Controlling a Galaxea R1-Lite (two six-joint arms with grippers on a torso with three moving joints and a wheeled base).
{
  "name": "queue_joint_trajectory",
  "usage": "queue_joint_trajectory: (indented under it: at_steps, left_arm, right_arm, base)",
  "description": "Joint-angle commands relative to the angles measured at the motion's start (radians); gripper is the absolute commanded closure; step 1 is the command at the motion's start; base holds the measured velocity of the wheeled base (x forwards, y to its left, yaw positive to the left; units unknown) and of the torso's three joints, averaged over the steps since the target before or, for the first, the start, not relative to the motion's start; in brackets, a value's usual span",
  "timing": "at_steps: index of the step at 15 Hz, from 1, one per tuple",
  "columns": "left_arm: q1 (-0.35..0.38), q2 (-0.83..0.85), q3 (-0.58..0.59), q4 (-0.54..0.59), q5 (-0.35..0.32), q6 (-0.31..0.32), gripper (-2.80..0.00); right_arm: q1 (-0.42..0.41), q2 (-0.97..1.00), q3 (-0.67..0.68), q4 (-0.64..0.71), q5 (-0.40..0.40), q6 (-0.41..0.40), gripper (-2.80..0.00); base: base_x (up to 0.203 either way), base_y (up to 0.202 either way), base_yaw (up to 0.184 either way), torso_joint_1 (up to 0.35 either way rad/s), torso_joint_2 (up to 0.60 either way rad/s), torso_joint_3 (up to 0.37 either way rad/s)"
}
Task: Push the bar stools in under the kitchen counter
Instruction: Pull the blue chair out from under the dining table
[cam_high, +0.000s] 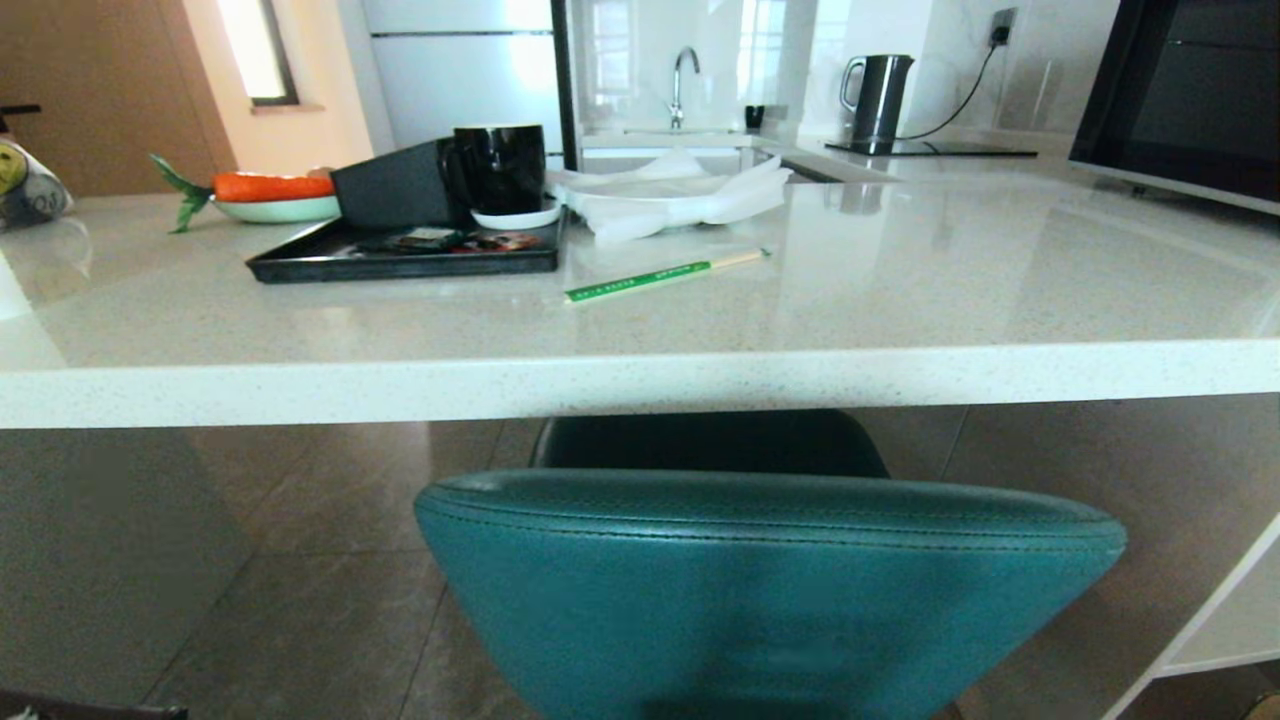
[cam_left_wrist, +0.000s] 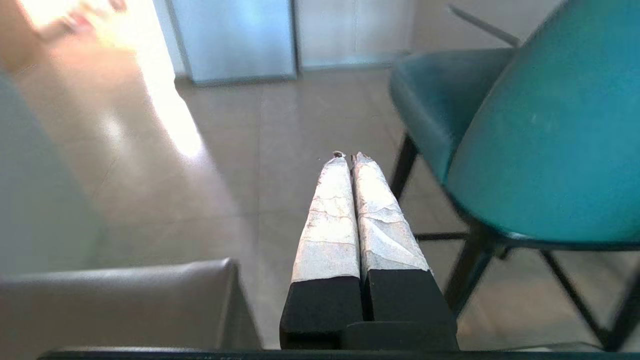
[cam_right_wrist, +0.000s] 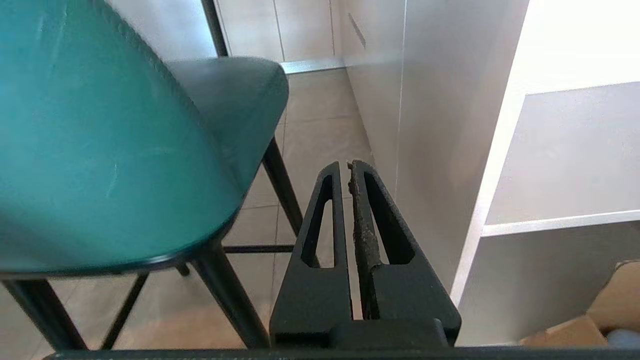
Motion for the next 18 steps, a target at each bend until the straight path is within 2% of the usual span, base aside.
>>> queue_joint_trajectory:
  at_steps: [1, 5, 8, 11, 13, 15, 18]
  left_arm:
    - [-0.027, 0.254, -0.016, -0.087, -0.019, -0.021, 0.0]
    - [-0.117, 0.734, -0.003, -0.481, -0.058, -0.068, 0.0]
    - [-0.156, 1.079, 0.034, -0.866, -0.072, -0.085, 0.0]
    - [-0.227, 1.308, 0.079, -1.189, -0.09, -0.094, 0.0]
    - [-0.288, 1.423, 0.092, -1.358, -0.088, -0.097, 0.0]
    - [-0.357, 1.477, 0.096, -1.4, -0.071, -0.097, 0.0]
    - [-0.437, 1.457, 0.08, -1.407, -0.018, -0.095, 0.0]
  right_arm:
    - [0.005, 0.081, -0.012, -0.015, 0.002, 0.01, 0.0]
    - [0.011, 0.317, -0.033, -0.205, 0.006, 0.025, 0.0]
    - [0.027, 0.532, -0.036, -0.379, 0.021, 0.053, 0.0]
    - [0.036, 0.68, -0.035, -0.544, 0.038, 0.069, 0.0]
    - [0.038, 0.715, -0.036, -0.588, 0.063, 0.068, 0.0]
    - [0.039, 0.744, -0.046, -0.593, 0.085, 0.058, 0.0]
    - [0.049, 0.798, -0.056, -0.639, 0.15, 0.057, 0.0]
  base:
    - [0.0, 0.0, 0.0, 0.0, 0.0, 0.0]
    - [0.0, 0.0, 0.0, 0.0, 0.0, 0.0]
    - [0.0, 0.0, 0.0, 0.0, 0.0, 0.0]
    - [0.0, 0.0, 0.0, 0.0, 0.0, 0.0]
    - [0.0, 0.0, 0.0, 0.0, 0.0, 0.0]
    - [0.0, 0.0, 0.0, 0.0, 0.0, 0.0]
    - [0.0, 0.0, 0.0, 0.0, 0.0, 0.0]
